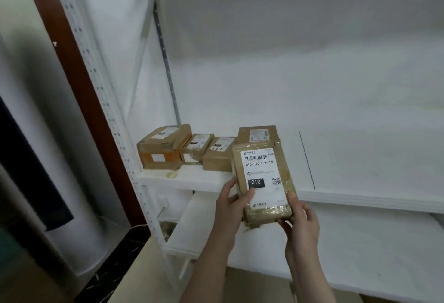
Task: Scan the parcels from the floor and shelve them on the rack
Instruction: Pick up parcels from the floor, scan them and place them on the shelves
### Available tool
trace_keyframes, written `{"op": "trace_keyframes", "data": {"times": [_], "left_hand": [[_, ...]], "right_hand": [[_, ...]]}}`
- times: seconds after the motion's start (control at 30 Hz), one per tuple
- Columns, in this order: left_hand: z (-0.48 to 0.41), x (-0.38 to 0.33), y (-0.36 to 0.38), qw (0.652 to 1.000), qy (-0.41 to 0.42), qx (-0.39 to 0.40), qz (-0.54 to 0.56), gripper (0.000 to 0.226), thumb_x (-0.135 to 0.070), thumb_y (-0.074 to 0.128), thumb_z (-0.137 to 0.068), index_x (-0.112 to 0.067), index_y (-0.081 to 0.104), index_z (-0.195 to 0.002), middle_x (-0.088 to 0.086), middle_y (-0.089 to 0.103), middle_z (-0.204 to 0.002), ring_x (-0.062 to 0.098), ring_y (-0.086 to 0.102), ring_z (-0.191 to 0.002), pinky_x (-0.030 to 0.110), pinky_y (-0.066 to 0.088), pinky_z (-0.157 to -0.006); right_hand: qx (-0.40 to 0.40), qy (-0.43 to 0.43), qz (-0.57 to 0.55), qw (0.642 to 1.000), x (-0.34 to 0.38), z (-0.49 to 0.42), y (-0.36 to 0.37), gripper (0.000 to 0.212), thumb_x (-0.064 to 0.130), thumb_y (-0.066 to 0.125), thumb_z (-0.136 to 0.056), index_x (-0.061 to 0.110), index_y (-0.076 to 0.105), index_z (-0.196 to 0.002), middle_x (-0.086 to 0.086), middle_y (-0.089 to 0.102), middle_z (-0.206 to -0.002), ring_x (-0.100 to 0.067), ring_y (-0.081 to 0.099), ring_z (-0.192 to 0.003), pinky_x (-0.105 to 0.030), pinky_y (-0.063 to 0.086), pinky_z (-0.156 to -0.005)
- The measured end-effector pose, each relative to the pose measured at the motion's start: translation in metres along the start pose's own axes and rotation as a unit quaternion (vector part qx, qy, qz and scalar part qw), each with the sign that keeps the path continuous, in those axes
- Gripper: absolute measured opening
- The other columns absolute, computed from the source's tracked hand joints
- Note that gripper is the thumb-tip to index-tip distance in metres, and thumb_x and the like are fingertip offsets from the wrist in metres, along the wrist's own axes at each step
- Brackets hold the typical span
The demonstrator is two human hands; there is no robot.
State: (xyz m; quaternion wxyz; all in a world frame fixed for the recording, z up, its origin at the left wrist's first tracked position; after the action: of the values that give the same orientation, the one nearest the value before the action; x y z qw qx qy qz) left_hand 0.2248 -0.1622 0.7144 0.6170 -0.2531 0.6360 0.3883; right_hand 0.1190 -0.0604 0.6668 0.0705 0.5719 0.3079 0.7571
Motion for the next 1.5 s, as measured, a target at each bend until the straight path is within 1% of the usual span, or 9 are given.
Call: {"op": "trace_keyframes", "data": {"times": [0.33, 0.5, 0.7, 0.87, 0.97, 1.1, 1.23, 1.37, 1.5], "left_hand": [[-0.088, 0.013, 0.099, 0.990, -0.029, 0.136, -0.034, 0.039, -0.019, 0.072, -0.092, -0.027, 0.059, -0.127, -0.001, 0.075, -0.111, 0.012, 0.074, -0.088, 0.023, 0.057, -0.061], [-0.154, -0.007, 0.149, 0.972, 0.017, 0.195, -0.131, 0.064, -0.043, 0.065, -0.095, -0.022, 0.039, -0.150, 0.001, 0.061, -0.137, 0.020, 0.065, -0.114, 0.039, 0.058, -0.090], [-0.212, -0.010, 0.177, 0.942, 0.118, 0.183, -0.255, 0.052, -0.040, 0.058, -0.100, -0.009, 0.044, -0.138, 0.000, 0.062, -0.126, 0.020, 0.063, -0.109, 0.032, 0.055, -0.083], [-0.237, 0.005, 0.186, 0.842, 0.255, 0.225, -0.419, 0.074, -0.048, 0.064, -0.092, -0.021, 0.029, -0.151, -0.001, 0.057, -0.138, 0.020, 0.059, -0.122, 0.040, 0.053, -0.097], [-0.256, 0.006, 0.182, 0.702, 0.314, 0.236, -0.594, 0.077, -0.069, 0.052, -0.089, -0.027, 0.034, -0.151, -0.001, 0.050, -0.149, 0.026, 0.037, -0.143, 0.061, 0.023, -0.117], [-0.265, 0.010, 0.172, 0.561, 0.310, 0.259, -0.722, 0.068, -0.069, 0.049, -0.091, -0.022, 0.056, -0.139, 0.004, 0.028, -0.164, 0.032, -0.002, -0.155, 0.075, -0.009, -0.113], [-0.272, 0.021, 0.167, 0.559, 0.259, 0.272, -0.740, 0.059, -0.064, 0.054, -0.092, -0.022, 0.057, -0.133, 0.012, 0.008, -0.168, 0.045, -0.008, -0.152, 0.077, 0.000, -0.113], [-0.274, 0.022, 0.169, 0.572, 0.260, 0.259, -0.733, 0.045, -0.055, 0.054, -0.096, -0.019, 0.061, -0.121, 0.013, 0.050, -0.146, 0.047, 0.001, -0.152, 0.077, 0.003, -0.113], [-0.277, 0.023, 0.167, 0.567, 0.269, 0.250, -0.738, 0.029, -0.041, 0.056, -0.099, -0.018, 0.061, -0.117, 0.010, 0.059, -0.134, 0.046, 0.005, -0.152, 0.078, 0.006, -0.112]], "right_hand": [[-0.135, -0.054, -0.026, 0.989, 0.037, -0.080, -0.035, 0.026, 0.026, 0.071, -0.090, 0.007, 0.056, -0.101, -0.015, 0.067, -0.097, -0.023, 0.065, -0.082, -0.034, 0.053, -0.067], [-0.161, -0.113, 0.026, 0.980, 0.077, -0.141, -0.026, 0.032, 0.031, 0.071, -0.088, 0.004, 0.060, -0.104, -0.016, 0.067, -0.103, -0.027, 0.067, -0.087, -0.042, 0.060, -0.074], [-0.185, -0.121, 0.110, 0.969, 0.089, -0.197, -0.011, 0.034, 0.043, 0.068, -0.084, 0.013, 0.062, -0.099, -0.009, 0.069, -0.102, -0.027, 0.069, -0.092, -0.053, 0.059, -0.084], [-0.215, -0.107, 0.151, 0.959, 0.072, -0.232, -0.013, 0.029, 0.041, 0.065, -0.090, 0.014, 0.059, -0.099, -0.009, 0.067, -0.101, -0.026, 0.068, -0.092, -0.050, 0.058, -0.086], [-0.227, -0.094, 0.206, 0.947, 0.057, -0.249, -0.015, 0.031, 0.047, 0.060, -0.090, 0.017, 0.059, -0.098, -0.005, 0.065, -0.099, -0.025, 0.066, -0.094, -0.048, 0.056, -0.087], [-0.217, -0.091, 0.372, 0.898, 0.034, -0.253, -0.016, 0.039, 0.049, 0.048, -0.099, 0.015, 0.065, -0.107, -0.001, 0.067, -0.101, -0.022, 0.060, -0.095, -0.031, 0.041, -0.080], [-0.202, -0.132, 0.424, 0.873, 0.000, -0.254, -0.028, 0.049, 0.060, 0.040, -0.097, 0.022, 0.069, -0.108, 0.005, 0.069, -0.090, -0.017, 0.061, -0.089, -0.028, 0.040, -0.068], [-0.243, -0.129, 0.412, 0.869, -0.010, -0.263, -0.033, 0.035, 0.056, 0.051, -0.092, 0.029, 0.063, -0.110, 0.004, 0.067, -0.100, -0.015, 0.063, -0.102, -0.035, 0.049, -0.082], [-0.274, -0.088, 0.367, 0.885, -0.005, -0.272, -0.028, 0.026, 0.045, 0.052, -0.096, 0.022, 0.061, -0.100, 0.002, 0.066, -0.097, -0.021, 0.061, -0.092, -0.031, 0.038, -0.076]]}}
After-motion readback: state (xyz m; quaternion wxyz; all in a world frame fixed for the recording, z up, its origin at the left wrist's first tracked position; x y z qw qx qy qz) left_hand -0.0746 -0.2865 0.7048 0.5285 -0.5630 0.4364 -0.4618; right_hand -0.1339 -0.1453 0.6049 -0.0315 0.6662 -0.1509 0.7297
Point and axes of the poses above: each hand's wrist, its own z-axis away from the middle knuckle, its own y-axis out of the palm, x = y × z, the point moved 3 cm from there along -z, towards the middle knuckle
